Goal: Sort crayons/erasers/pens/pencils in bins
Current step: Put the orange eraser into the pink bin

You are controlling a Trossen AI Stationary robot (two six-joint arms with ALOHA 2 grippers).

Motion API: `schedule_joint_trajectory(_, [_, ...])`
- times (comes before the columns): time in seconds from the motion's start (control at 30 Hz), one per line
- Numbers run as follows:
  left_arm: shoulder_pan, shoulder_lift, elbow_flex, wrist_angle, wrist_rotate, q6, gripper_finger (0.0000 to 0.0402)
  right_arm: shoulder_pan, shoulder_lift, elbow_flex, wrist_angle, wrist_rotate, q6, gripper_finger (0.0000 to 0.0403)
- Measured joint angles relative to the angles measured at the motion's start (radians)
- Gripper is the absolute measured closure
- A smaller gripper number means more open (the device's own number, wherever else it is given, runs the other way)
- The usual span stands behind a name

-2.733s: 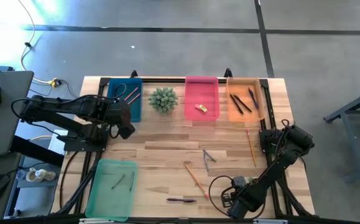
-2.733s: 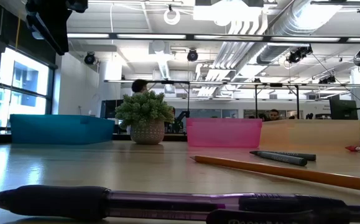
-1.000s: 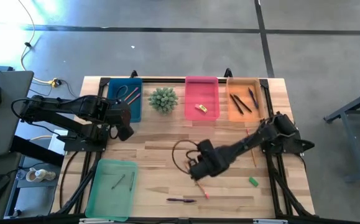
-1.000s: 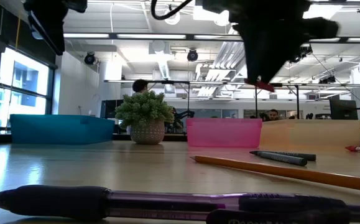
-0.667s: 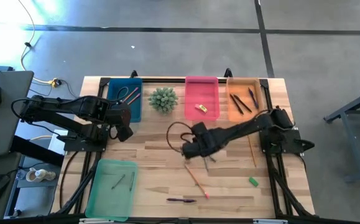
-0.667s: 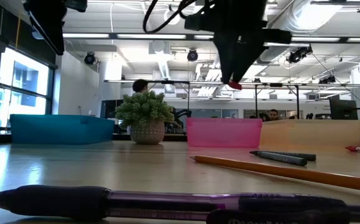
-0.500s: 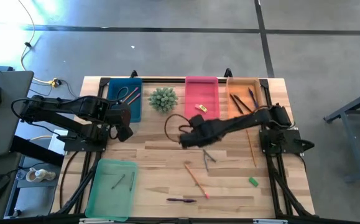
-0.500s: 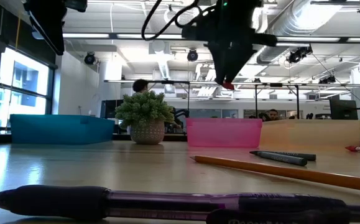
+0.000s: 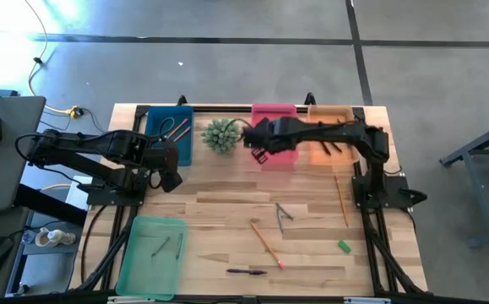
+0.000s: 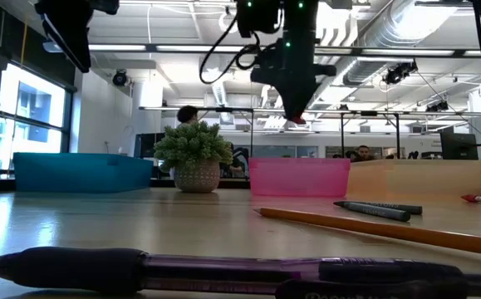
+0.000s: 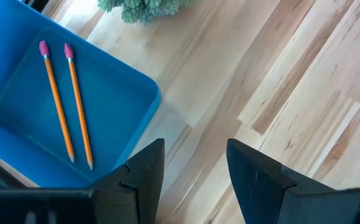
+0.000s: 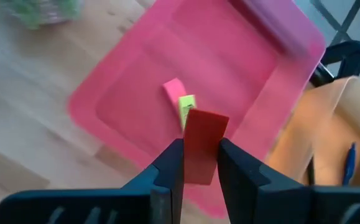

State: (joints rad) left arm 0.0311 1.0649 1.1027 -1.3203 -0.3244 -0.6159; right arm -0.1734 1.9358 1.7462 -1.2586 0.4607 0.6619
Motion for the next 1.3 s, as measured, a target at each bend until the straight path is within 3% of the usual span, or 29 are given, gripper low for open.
schedule_joint_trajectory(0.27, [0.0, 0.0, 0.0, 0.01, 0.0, -0.025, 0.0238, -0.122, -0.001, -0.008, 0.014, -0.129, -0.17, 0.0332])
schedule_joint_trajectory(0.53, [0.0, 0.0, 0.0, 0.01, 0.0, -0.063, 0.0238, -0.185, 0.0, -0.124, 0.13, -0.255, -0.226, 0.0332])
schedule_joint_trajectory(1.0, [0.0, 0.0, 0.0, 0.01, -0.003, -0.08, 0.0238, -0.242, 0.0, -0.318, 0.345, -0.386, -0.271, 0.0332])
schedule_joint_trajectory(1.3, [0.0, 0.0, 0.0, 0.012, -0.003, -0.156, 0.0238, -0.272, 0.0, -0.338, 0.408, -0.391, -0.362, 0.0332])
